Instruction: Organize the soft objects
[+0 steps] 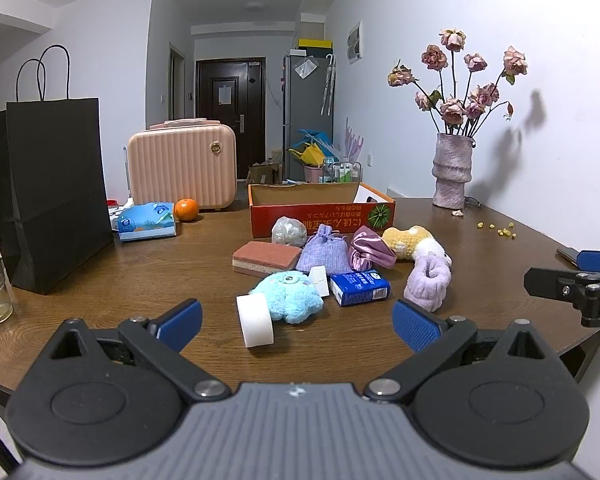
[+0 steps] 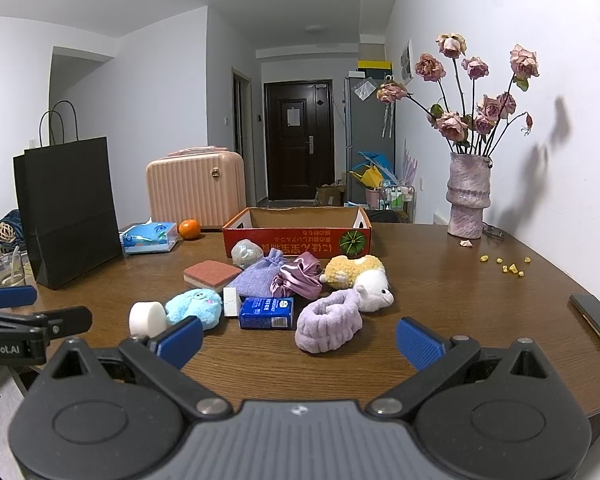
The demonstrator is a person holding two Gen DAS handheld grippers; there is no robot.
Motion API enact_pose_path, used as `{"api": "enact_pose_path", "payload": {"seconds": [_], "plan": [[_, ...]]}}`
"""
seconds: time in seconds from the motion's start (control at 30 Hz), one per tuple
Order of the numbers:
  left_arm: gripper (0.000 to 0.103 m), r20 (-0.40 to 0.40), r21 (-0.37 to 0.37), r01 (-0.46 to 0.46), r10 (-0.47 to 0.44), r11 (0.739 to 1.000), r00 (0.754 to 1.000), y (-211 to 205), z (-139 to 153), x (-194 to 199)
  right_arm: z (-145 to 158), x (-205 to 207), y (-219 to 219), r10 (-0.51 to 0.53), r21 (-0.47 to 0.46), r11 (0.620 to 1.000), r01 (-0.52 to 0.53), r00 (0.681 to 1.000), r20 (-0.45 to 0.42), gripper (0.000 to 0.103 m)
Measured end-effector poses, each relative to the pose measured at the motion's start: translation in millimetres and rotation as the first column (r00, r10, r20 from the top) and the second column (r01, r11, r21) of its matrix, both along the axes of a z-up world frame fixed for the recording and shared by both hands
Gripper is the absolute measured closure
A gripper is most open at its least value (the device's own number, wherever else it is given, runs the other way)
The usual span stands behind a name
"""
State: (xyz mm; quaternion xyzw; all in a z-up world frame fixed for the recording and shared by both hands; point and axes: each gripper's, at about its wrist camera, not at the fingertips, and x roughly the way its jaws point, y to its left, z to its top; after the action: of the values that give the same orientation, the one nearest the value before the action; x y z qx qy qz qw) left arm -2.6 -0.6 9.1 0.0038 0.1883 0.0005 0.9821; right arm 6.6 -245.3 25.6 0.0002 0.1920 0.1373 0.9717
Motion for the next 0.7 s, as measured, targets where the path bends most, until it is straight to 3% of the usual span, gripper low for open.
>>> {"api": "enact_pose_path", "payload": {"seconds": [0.7], "plan": [[0.000,0.002,-0.001,0.001,-0.001,1.000,1.000,-0.1,1.0,-1.2,0.2,-1.4,0.0,0.000,-0.002,1.000,0.000,1.000,0.002,0.000]]}}
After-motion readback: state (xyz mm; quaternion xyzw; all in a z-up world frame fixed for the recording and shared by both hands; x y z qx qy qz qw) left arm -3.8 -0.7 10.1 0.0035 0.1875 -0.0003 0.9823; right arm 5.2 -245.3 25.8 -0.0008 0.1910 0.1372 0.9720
